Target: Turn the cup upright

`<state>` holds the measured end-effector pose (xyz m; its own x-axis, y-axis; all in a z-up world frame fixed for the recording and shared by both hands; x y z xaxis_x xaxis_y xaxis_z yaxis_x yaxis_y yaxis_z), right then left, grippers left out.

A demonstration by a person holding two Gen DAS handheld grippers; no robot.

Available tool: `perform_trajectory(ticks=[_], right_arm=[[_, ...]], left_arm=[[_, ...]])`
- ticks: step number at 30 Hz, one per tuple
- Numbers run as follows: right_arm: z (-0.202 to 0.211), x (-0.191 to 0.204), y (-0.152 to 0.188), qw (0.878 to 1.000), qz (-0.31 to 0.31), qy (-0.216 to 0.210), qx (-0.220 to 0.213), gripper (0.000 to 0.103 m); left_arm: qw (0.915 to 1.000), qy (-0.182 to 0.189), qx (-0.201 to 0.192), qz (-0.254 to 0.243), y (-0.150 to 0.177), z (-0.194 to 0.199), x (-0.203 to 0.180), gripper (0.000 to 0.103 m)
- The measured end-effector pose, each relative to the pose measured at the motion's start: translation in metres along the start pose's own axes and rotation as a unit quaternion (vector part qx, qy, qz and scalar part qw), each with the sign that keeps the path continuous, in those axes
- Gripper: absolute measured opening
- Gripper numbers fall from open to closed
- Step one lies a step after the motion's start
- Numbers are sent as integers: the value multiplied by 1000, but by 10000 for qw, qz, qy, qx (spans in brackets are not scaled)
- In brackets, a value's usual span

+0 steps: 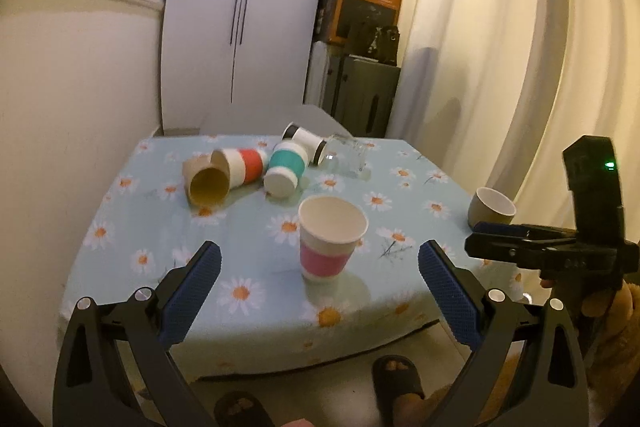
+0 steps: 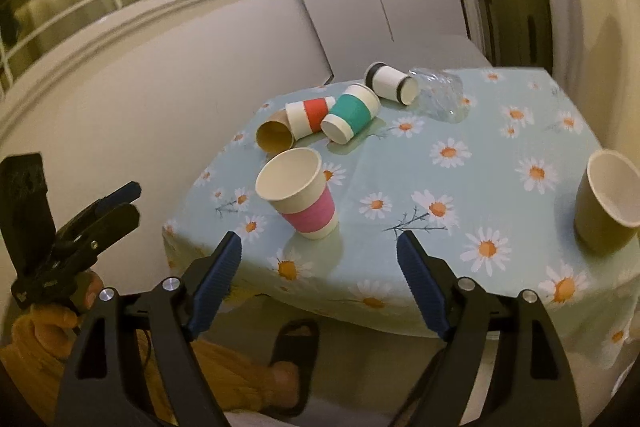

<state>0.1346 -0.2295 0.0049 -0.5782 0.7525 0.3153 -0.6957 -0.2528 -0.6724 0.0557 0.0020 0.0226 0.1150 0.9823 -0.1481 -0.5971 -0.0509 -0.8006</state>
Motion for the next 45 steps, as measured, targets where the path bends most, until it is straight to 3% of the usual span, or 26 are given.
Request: perform_trajectory(ticks=[4,11,24,45], right_arm=[[13,21,7,9974,502,356,-382,80],[14,31,19,9948,751,563,-394,80],[-6,20,22,9949,845,537,-144,81],[-12,29,28,9926,1057,599,-30,81]], left_arm=[[9999,2,69,-85,17,-2,7,96],[9999,99,82,102,19,3,21,96],[9994,27,353,-35,25,-6,17,96],[9991,8,374,-185,28,-6,7,96]])
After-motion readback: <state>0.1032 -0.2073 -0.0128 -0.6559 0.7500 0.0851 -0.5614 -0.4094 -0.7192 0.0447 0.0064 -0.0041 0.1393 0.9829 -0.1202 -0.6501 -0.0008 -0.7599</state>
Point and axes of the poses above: each gripper's, at about its wrist camera, not at the fingertips, and z roughly against the way its jaws point, x to its left, y to its underside, the point moved 1 cm from there along -z, roughly the way its jaws point, and after that the axes turned 6 degrees about x, right-handed, at the moved point
